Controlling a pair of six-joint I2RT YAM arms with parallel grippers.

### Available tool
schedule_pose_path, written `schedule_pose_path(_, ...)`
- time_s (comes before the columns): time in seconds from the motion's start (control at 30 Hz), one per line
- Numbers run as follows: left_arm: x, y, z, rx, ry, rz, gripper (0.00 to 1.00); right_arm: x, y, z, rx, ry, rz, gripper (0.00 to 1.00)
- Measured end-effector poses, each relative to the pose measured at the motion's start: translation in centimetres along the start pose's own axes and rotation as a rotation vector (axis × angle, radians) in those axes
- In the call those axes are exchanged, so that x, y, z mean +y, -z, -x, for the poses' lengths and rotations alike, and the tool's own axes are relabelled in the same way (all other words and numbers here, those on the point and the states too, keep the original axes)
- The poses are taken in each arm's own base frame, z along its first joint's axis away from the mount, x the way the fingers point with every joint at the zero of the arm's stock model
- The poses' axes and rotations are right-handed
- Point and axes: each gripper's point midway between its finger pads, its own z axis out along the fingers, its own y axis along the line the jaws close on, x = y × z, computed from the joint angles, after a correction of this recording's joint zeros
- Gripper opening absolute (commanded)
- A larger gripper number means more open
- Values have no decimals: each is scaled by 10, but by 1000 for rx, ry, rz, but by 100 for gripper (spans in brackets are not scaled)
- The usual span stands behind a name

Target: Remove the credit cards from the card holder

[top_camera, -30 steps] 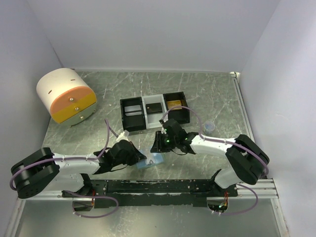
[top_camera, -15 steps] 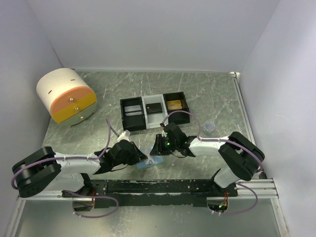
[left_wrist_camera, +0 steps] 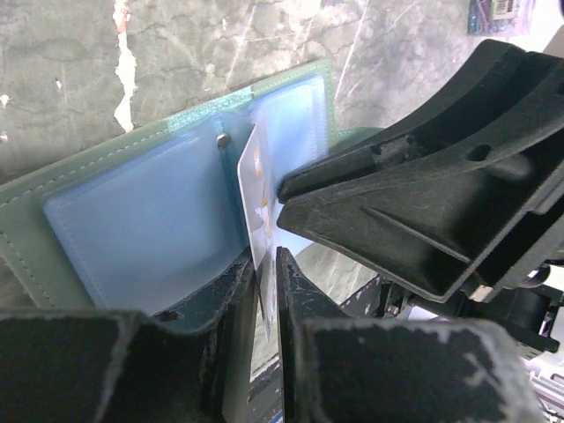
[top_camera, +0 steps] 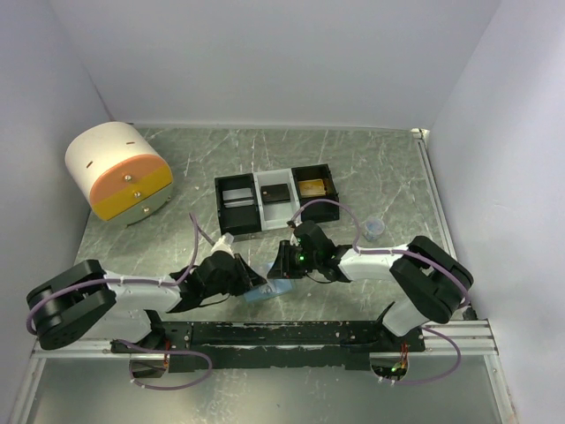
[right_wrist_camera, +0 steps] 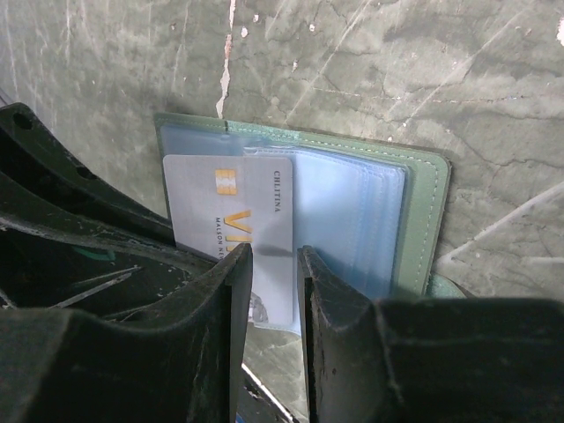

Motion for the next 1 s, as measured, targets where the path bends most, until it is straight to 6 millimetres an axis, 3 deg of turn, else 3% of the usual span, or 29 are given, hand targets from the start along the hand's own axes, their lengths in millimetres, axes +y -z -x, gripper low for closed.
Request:
schedule_pose_path(0.2, -7, 7, 3, -11, 4, -21, 7, 0, 0, 0, 0, -2, 0, 29)
schedule_pose_path(0.53, 1, 13, 3, -16, 3, -6, 7, 1, 1, 1, 6, -1, -9, 32)
schedule_pose_path(0.8, 3, 22, 10, -42, -12, 34, 7, -3, 13, 0, 8, 38, -49, 34)
schedule_pose_path(1.0, 6, 33, 17, -70, -29, 69, 7, 16, 27, 10, -25, 98, 4, 35)
